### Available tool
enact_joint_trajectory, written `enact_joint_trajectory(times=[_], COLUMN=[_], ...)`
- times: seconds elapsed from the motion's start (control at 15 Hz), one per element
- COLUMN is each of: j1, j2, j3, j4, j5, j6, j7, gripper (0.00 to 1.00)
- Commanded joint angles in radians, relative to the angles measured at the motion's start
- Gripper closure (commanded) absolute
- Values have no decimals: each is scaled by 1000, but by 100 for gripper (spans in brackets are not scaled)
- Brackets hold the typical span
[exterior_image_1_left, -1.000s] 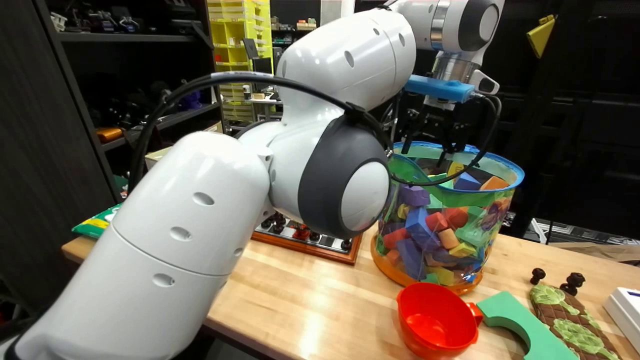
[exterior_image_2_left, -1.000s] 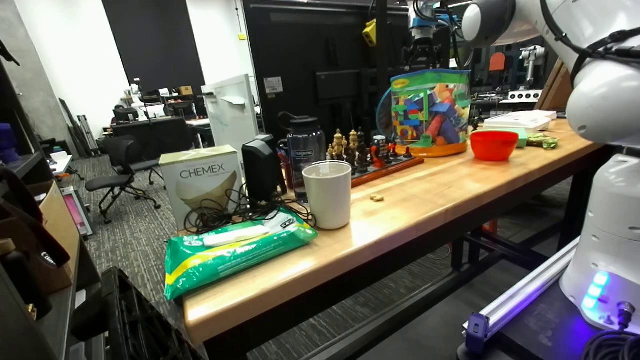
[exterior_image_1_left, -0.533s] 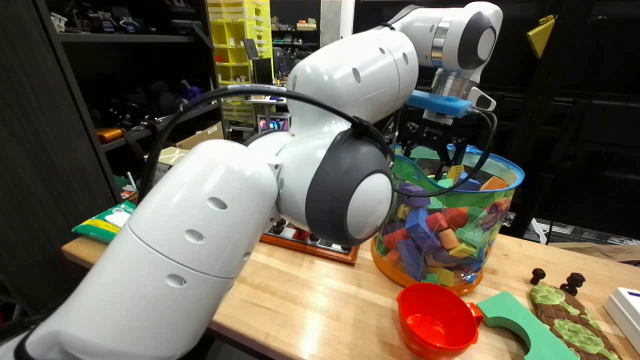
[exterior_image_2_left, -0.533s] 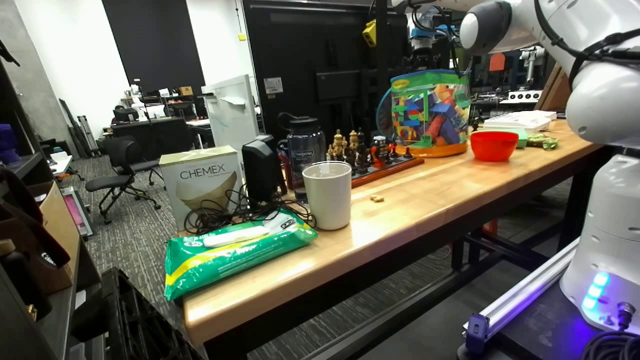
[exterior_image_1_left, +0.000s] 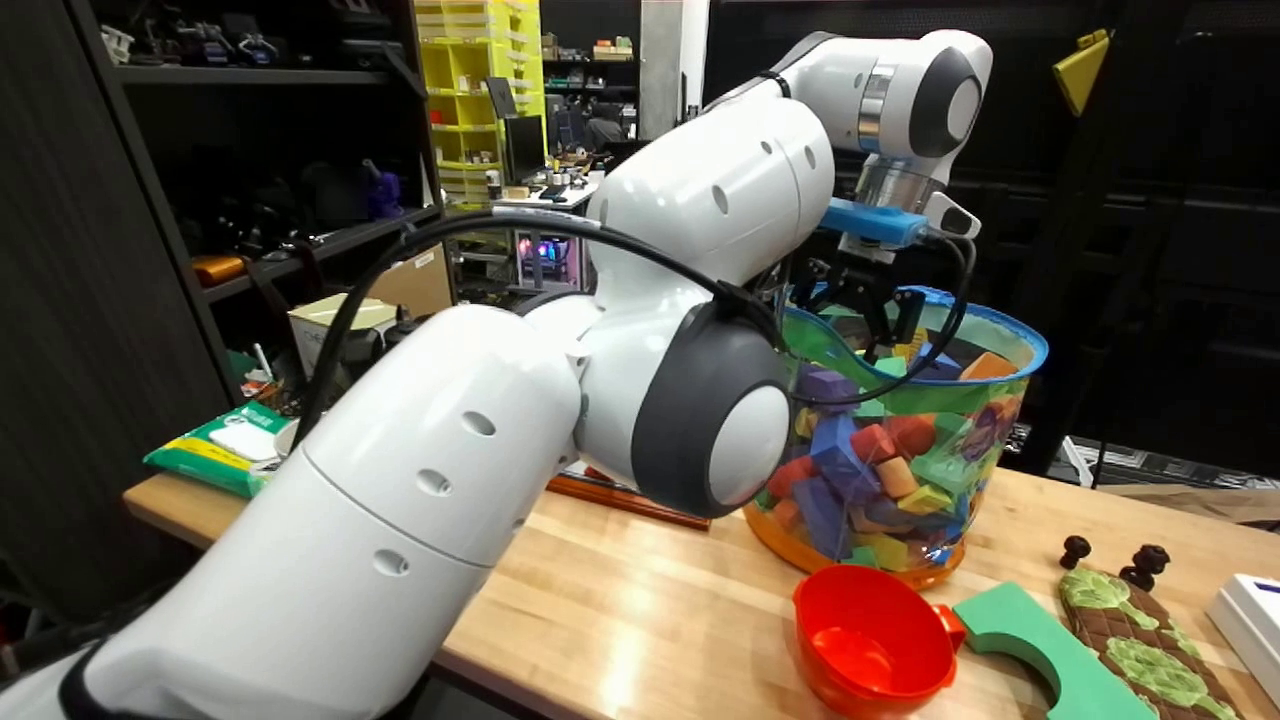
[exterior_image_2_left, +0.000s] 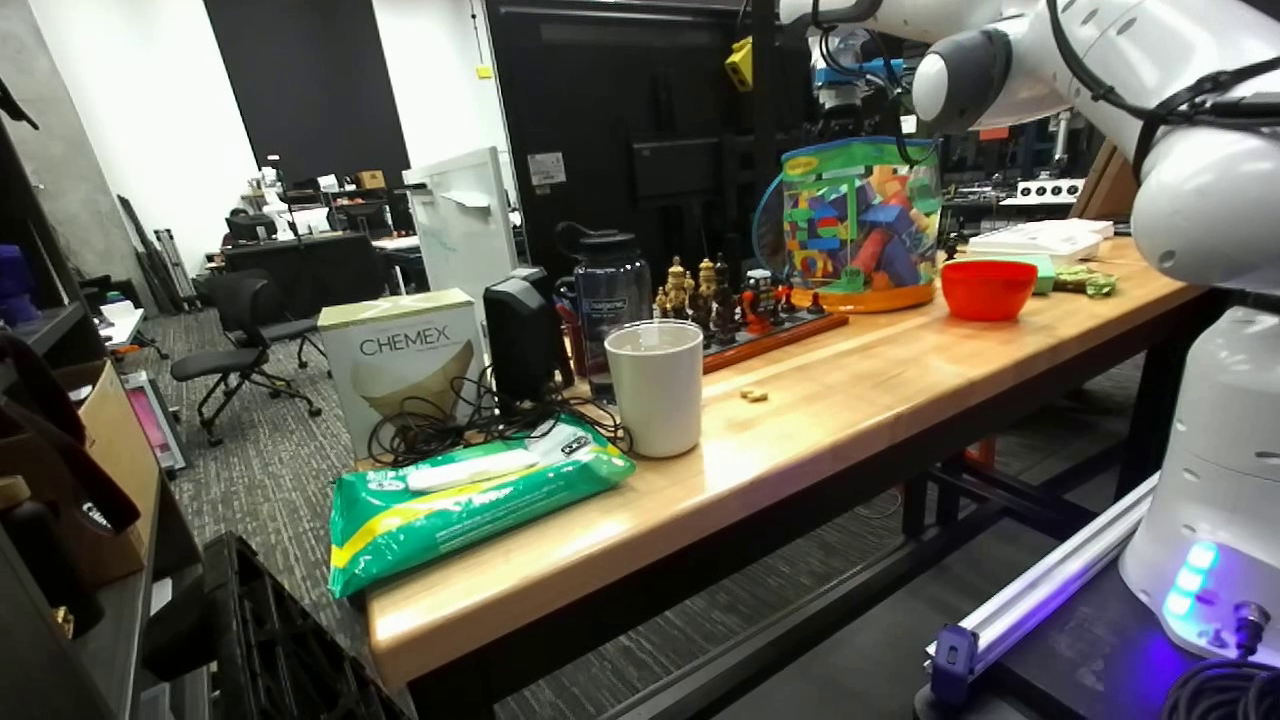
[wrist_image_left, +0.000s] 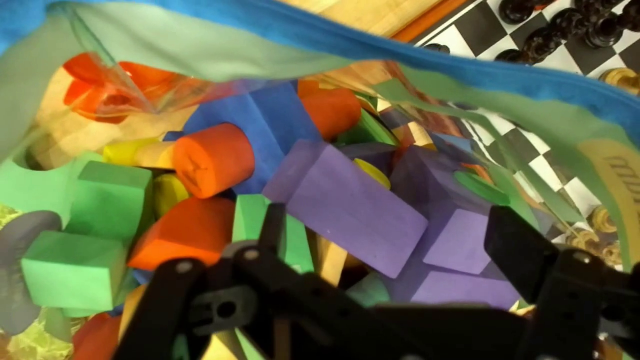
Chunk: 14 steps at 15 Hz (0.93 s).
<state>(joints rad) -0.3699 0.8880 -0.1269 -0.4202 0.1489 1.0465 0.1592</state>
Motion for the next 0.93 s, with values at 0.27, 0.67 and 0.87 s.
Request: enact_joint_trajectory(times=[0.27, 0.67, 0.87], j1=[-56, -71, -67], j2=[-38, 46, 57], j3=[1, 22, 26], j4=[-37, 81, 83], j5=[19, -8, -8], j6=[-3, -71, -85], j7=[89, 140, 152], gripper=[0, 0, 0])
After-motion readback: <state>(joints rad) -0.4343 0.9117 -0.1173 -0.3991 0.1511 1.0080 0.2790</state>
